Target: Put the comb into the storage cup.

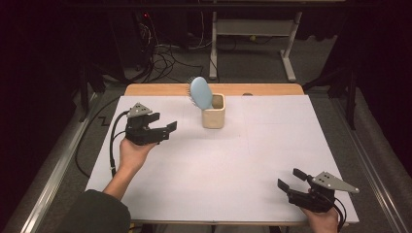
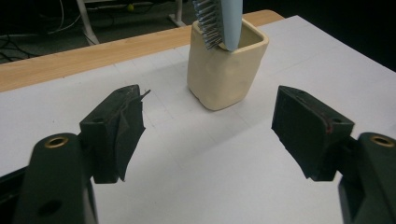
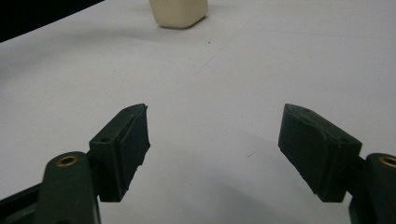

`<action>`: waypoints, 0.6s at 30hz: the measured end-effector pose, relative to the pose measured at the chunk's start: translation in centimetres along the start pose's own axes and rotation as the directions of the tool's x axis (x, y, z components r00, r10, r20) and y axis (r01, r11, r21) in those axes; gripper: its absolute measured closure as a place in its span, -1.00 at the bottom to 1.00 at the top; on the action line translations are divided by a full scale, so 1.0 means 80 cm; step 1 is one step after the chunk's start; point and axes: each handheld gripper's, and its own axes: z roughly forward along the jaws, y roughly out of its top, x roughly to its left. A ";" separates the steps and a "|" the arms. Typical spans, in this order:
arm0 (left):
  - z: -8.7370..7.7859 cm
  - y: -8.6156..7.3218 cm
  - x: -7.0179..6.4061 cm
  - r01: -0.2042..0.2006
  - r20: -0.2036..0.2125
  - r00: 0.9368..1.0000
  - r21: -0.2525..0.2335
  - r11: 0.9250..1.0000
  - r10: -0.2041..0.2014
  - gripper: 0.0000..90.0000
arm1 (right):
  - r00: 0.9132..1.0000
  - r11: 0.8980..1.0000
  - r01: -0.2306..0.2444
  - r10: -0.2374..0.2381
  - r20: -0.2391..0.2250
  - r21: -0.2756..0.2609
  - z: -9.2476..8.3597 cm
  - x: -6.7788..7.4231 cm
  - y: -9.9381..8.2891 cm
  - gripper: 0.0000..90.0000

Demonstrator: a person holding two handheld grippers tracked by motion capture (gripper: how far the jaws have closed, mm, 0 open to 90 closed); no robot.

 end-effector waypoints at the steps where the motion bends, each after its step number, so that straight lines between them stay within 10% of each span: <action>1: -0.001 -0.001 0.000 -0.002 0.000 1.000 0.000 1.000 0.002 -0.42 | 1.000 1.000 0.000 0.000 0.000 0.000 0.000 0.000 0.000 -0.44; 18: -0.018 -0.027 0.005 0.018 0.009 1.000 -0.024 1.000 -0.018 -0.39 | 1.000 1.000 0.002 -0.002 0.001 0.002 0.000 0.000 0.000 -0.43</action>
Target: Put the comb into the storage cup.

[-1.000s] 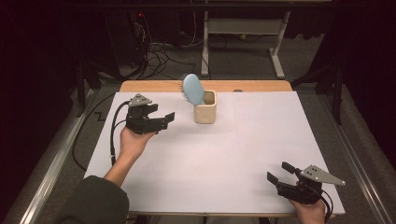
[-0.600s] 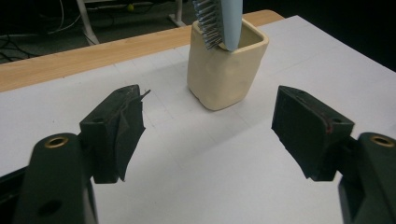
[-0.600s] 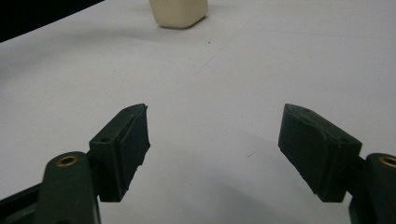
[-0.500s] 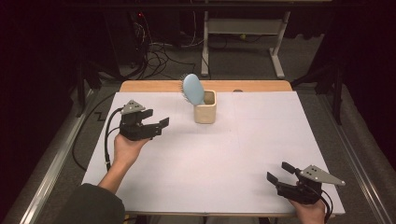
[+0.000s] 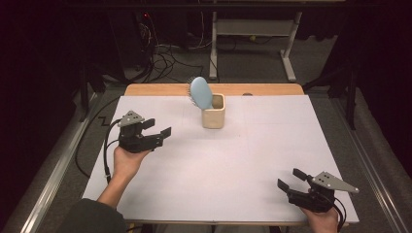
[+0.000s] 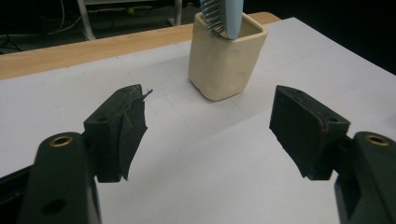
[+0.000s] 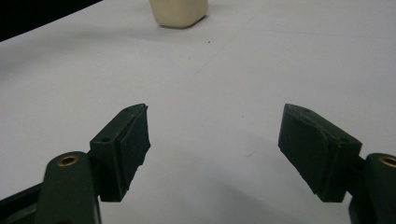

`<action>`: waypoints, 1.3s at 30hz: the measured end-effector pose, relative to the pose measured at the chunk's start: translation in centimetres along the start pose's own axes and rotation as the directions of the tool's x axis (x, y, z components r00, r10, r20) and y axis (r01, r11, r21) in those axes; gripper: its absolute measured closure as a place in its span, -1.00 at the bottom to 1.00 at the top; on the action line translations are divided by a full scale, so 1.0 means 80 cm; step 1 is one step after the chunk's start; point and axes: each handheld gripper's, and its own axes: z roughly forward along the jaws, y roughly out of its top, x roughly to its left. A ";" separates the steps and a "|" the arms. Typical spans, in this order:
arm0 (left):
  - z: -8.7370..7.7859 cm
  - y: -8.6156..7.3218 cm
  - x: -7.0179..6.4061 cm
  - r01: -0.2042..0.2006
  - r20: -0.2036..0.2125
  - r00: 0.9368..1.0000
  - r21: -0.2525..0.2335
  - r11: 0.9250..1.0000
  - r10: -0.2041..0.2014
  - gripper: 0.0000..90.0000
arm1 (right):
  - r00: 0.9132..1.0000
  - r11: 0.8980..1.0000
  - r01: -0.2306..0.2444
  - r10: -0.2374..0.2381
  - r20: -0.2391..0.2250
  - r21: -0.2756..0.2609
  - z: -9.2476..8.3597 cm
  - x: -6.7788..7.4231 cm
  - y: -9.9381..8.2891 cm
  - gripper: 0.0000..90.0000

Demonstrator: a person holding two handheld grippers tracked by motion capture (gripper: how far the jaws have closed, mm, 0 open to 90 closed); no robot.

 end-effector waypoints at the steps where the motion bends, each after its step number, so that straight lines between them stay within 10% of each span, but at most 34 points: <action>1: -0.001 -0.002 0.000 0.000 -0.001 1.000 0.000 1.000 0.000 -0.39 | 1.000 1.000 -0.001 0.001 0.000 -0.001 0.000 0.000 0.000 -0.43; 39: -0.045 -0.060 0.018 0.037 -0.044 0.998 -0.045 0.998 -0.039 -0.41 | 1.000 1.000 -0.018 0.018 0.002 -0.006 -0.001 -0.001 -0.001 -0.44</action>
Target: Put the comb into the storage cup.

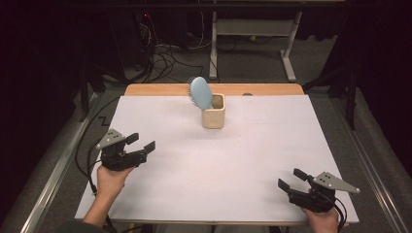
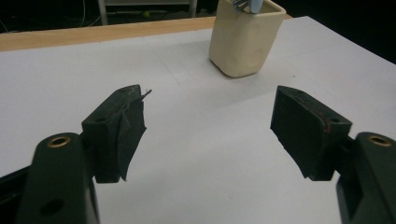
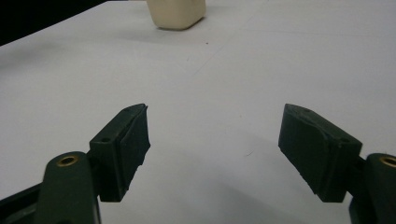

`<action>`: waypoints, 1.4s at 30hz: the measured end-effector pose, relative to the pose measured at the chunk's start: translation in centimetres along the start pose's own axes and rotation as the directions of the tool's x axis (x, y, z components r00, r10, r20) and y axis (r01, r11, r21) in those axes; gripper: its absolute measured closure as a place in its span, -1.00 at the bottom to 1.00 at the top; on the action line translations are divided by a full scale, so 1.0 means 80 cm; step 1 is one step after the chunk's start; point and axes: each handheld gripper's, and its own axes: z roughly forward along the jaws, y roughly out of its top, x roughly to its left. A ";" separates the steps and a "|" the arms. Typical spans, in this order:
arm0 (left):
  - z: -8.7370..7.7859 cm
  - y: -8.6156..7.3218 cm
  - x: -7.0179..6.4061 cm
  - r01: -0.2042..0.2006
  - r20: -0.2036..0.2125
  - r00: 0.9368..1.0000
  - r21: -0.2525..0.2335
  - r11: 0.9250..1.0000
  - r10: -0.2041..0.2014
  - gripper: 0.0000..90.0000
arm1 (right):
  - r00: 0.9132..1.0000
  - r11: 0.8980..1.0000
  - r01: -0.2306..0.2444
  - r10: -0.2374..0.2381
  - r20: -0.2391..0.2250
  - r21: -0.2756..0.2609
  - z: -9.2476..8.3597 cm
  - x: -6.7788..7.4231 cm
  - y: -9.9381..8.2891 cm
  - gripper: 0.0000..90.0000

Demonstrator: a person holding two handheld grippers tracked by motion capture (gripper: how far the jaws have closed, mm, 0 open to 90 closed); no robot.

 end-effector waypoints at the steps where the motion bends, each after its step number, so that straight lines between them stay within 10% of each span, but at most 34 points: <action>1: -0.001 -0.001 0.000 0.004 0.000 1.000 -0.002 1.000 -0.004 -0.41 | 1.000 1.000 -0.001 0.001 0.000 0.000 0.000 0.000 0.000 -0.44; 42: -0.010 -0.054 0.008 0.025 -0.032 0.999 0.027 0.999 -0.024 -0.37 | 1.000 1.000 0.002 -0.002 0.001 0.003 0.000 0.000 0.000 -0.44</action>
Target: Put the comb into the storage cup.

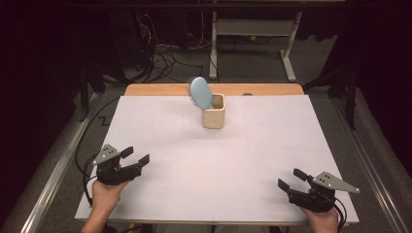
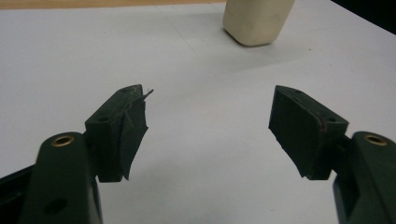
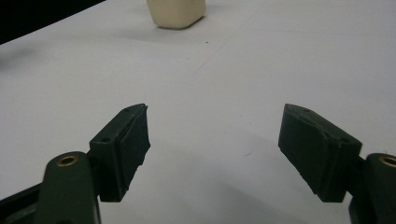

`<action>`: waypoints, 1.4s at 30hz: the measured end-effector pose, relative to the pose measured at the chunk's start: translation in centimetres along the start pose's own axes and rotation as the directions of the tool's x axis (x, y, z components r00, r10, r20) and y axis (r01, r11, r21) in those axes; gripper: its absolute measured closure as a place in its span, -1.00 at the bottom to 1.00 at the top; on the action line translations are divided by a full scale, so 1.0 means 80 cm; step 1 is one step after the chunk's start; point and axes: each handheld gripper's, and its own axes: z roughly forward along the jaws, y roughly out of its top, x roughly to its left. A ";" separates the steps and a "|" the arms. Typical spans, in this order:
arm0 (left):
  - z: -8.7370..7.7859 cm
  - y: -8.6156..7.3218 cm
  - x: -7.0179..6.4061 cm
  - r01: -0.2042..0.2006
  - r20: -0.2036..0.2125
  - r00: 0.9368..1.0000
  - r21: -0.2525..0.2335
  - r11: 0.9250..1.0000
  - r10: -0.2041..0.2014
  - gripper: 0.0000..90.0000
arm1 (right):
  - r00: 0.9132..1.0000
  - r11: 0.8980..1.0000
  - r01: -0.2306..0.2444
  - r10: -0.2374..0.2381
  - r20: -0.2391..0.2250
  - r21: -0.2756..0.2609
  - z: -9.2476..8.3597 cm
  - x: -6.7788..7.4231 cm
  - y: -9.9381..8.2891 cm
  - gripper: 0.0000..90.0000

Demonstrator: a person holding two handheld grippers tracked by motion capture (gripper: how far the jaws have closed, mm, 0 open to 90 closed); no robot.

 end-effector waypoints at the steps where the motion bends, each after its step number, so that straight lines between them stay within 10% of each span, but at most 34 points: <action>1: 0.000 -0.001 0.000 0.002 0.000 1.000 0.001 1.000 -0.002 -0.37 | 1.000 1.000 0.000 0.000 0.000 0.000 0.000 0.000 0.000 -0.44; 42: 0.004 -0.035 0.008 0.065 -0.004 0.998 0.026 0.998 -0.065 -0.36 | 1.000 1.000 -0.003 0.003 -0.002 -0.001 0.000 0.000 0.000 -0.44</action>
